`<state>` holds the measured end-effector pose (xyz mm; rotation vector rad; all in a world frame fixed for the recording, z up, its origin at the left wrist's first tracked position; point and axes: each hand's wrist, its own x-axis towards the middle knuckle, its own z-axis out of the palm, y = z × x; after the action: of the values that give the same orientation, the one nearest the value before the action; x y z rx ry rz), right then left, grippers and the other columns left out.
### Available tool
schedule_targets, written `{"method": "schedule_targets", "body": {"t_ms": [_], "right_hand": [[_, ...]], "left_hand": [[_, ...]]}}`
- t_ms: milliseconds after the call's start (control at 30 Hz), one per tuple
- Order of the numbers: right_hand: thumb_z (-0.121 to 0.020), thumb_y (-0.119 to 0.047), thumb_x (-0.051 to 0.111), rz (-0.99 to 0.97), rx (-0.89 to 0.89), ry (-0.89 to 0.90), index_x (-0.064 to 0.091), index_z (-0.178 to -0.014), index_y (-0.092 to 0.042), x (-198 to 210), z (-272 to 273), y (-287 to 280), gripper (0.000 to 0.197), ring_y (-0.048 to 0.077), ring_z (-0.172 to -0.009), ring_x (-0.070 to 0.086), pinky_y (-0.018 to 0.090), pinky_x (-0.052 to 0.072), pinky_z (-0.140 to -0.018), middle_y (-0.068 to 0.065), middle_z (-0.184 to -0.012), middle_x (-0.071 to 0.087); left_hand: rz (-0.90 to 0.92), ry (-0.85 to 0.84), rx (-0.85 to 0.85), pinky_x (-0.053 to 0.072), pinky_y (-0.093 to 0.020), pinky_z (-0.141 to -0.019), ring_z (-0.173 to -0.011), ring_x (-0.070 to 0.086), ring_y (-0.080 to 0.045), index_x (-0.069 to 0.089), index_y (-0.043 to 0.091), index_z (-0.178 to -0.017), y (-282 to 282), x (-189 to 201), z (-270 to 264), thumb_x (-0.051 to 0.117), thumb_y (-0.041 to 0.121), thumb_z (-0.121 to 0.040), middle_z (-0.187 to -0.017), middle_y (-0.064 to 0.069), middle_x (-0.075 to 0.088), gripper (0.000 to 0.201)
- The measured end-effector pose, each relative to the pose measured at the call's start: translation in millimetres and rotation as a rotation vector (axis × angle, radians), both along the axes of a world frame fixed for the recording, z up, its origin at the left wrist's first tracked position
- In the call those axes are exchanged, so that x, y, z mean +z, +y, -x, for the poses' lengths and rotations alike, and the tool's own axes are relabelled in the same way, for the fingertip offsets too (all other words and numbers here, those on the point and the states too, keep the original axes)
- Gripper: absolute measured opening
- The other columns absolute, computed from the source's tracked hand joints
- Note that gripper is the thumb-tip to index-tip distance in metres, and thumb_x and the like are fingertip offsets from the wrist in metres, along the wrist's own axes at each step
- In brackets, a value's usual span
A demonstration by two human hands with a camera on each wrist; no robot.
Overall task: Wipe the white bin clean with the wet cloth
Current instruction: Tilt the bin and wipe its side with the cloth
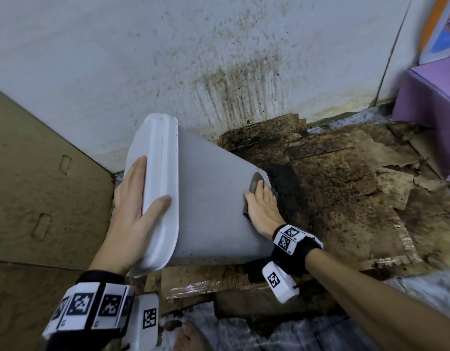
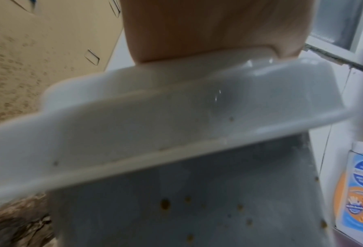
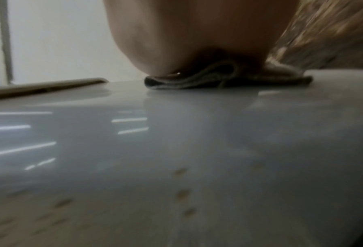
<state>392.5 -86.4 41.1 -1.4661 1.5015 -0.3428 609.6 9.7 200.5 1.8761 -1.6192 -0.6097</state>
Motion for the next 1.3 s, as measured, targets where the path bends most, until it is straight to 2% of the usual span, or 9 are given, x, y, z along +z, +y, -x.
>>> {"method": "schedule_targets", "body": {"t_ms": [133,233,367,467,600,767,1100,1200,1300], "right_hand": [[-0.107,-0.045,0.019,0.031,0.018,-0.072,-0.012,-0.159,-0.008,31,-23,23,0.071,0.021,-0.155,-0.015,0.037,-0.011,-0.124,0.011,-0.168,-0.016],[-0.106,-0.048,0.016,0.108,0.105,-0.145,-0.016,-0.158,-0.012,57,-39,42,0.071,0.016,-0.153,-0.022,0.038,-0.013,-0.124,0.006,-0.166,-0.025],[-0.106,-0.039,0.016,0.211,0.235,-0.207,-0.020,-0.157,-0.014,83,-52,55,0.068,0.011,-0.150,-0.028,0.035,-0.015,-0.124,0.002,-0.163,-0.030],[-0.102,-0.034,0.014,0.291,0.321,-0.216,-0.020,-0.157,-0.014,91,-57,55,0.068,0.010,-0.150,-0.028,0.035,-0.013,-0.124,0.001,-0.164,-0.030],[-0.096,-0.034,0.014,0.368,0.416,-0.237,-0.021,-0.156,-0.017,92,-60,39,0.072,0.008,-0.150,-0.028,0.030,-0.015,-0.123,-0.002,-0.164,-0.029],[-0.101,-0.031,0.017,0.399,0.490,-0.221,-0.022,-0.156,-0.020,84,-71,-1,0.069,0.009,-0.150,-0.029,0.038,-0.011,-0.125,-0.003,-0.164,-0.029],[-0.105,-0.023,0.020,0.339,0.416,-0.195,-0.020,-0.157,-0.020,88,-80,-65,0.065,0.012,-0.152,-0.022,0.038,-0.009,-0.125,0.000,-0.167,-0.023],[-0.106,-0.022,0.018,0.314,0.364,-0.171,-0.019,-0.157,-0.016,71,-65,-72,0.063,0.014,-0.153,-0.020,0.038,-0.008,-0.126,0.003,-0.167,-0.022],[-0.107,-0.018,0.017,0.190,0.300,-0.081,-0.018,-0.156,-0.008,37,-39,-74,0.061,0.018,-0.154,-0.020,0.038,-0.007,-0.126,0.007,-0.166,-0.023]], "left_hand": [[-0.002,-0.007,0.006,0.011,-0.043,-0.127,-0.151,0.004,0.006,0.013,0.037,-0.163,1,0,-2,0.043,0.068,-0.082,-0.166,0.027,0.012,0.092],[-0.005,-0.005,0.014,0.011,-0.045,-0.127,-0.152,0.004,0.004,0.013,0.036,-0.163,2,0,-4,0.043,0.067,-0.082,-0.167,0.026,0.013,0.093],[0.001,-0.007,0.014,0.012,-0.047,-0.127,-0.153,0.005,0.003,0.012,0.037,-0.163,4,-1,-6,0.043,0.068,-0.082,-0.167,0.025,0.013,0.092],[-0.007,0.014,0.021,0.012,-0.047,-0.127,-0.152,0.005,0.007,0.011,0.039,-0.163,4,-2,-7,0.044,0.070,-0.081,-0.167,0.026,0.012,0.093],[-0.022,-0.005,0.009,0.011,-0.047,-0.128,-0.152,0.005,0.008,0.009,0.042,-0.162,2,-1,-9,0.043,0.073,-0.081,-0.167,0.027,0.010,0.093],[-0.037,0.007,0.017,0.012,-0.048,-0.127,-0.152,0.005,0.008,0.007,0.046,-0.161,0,-1,-12,0.043,0.074,-0.081,-0.167,0.028,0.007,0.092],[-0.026,0.009,-0.016,0.011,-0.044,-0.128,-0.151,0.002,0.011,0.006,0.045,-0.161,-2,1,-6,0.044,0.073,-0.084,-0.166,0.031,0.005,0.090],[-0.005,0.016,-0.024,0.012,-0.042,-0.128,-0.151,0.003,0.012,0.008,0.045,-0.161,-1,0,-4,0.046,0.071,-0.084,-0.166,0.031,0.006,0.090],[-0.004,0.031,-0.020,0.011,-0.038,-0.126,-0.150,0.003,0.014,0.010,0.044,-0.162,-2,-1,-6,0.047,0.070,-0.084,-0.166,0.032,0.008,0.090]]}}
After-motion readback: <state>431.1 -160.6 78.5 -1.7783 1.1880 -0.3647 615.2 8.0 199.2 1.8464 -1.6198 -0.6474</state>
